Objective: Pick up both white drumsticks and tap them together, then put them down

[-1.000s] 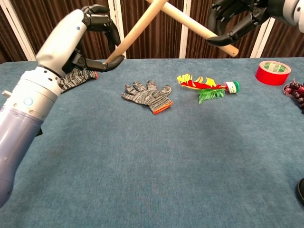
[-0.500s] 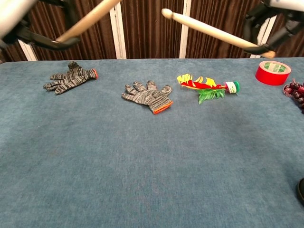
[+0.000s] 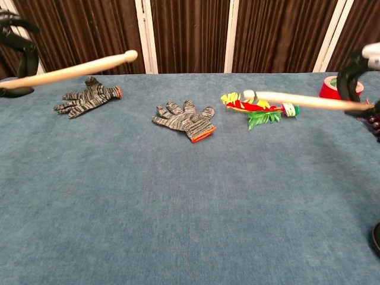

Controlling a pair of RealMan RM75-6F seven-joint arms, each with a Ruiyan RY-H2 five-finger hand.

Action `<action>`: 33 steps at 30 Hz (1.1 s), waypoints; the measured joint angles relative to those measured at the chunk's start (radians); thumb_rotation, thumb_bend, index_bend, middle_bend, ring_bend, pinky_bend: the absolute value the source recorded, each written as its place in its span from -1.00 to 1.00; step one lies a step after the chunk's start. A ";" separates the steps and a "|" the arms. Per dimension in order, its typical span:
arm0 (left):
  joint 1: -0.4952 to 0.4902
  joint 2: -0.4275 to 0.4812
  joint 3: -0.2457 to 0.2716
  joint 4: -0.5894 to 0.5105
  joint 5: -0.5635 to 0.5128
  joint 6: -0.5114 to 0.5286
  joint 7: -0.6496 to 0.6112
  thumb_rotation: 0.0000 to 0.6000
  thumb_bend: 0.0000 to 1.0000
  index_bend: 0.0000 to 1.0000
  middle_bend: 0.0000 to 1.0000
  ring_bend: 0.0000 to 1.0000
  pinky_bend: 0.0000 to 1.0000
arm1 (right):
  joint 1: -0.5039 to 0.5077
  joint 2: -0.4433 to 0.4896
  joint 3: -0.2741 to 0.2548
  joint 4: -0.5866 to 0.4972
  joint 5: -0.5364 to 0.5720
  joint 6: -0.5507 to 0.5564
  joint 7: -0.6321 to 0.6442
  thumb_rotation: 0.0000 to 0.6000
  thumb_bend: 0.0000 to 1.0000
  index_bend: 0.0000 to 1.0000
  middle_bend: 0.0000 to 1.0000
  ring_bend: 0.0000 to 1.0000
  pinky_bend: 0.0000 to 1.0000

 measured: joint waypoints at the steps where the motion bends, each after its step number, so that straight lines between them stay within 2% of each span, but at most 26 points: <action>1: 0.002 -0.003 0.003 0.013 -0.002 -0.006 -0.002 1.00 -0.09 0.30 0.26 -0.75 -1.00 | -0.004 -0.013 -0.008 0.021 -0.003 -0.004 0.005 1.00 -0.23 0.44 0.24 -0.17 -0.98; 10: 0.012 -0.094 0.028 0.206 -0.030 -0.110 -0.010 1.00 -0.09 0.27 0.26 -0.75 -1.00 | -0.019 -0.103 -0.035 0.154 -0.005 -0.047 0.031 1.00 -0.23 0.44 0.24 -0.17 -0.98; 18: -0.003 -0.203 0.054 0.332 -0.019 -0.196 -0.012 1.00 -0.09 0.24 0.20 -0.77 -1.00 | -0.024 -0.126 -0.028 0.173 0.032 -0.085 0.015 1.00 -0.23 0.44 0.24 -0.17 -0.98; 24: -0.014 -0.233 0.070 0.350 0.010 -0.216 -0.001 1.00 -0.09 0.14 0.08 -0.83 -1.00 | -0.028 -0.131 -0.026 0.161 0.055 -0.111 -0.013 1.00 -0.26 0.42 0.23 -0.22 -1.00; 28: -0.013 -0.228 0.067 0.337 0.004 -0.226 0.004 1.00 -0.09 0.05 0.00 -0.87 -1.00 | -0.031 -0.128 -0.020 0.136 0.077 -0.122 -0.039 1.00 -0.50 0.19 0.08 -0.33 -1.00; 33: -0.008 -0.203 0.062 0.305 -0.007 -0.235 0.016 1.00 -0.09 -0.12 -0.14 -0.90 -1.00 | -0.031 -0.110 -0.016 0.093 0.118 -0.158 -0.098 1.00 -0.73 -0.32 -0.22 -0.51 -1.00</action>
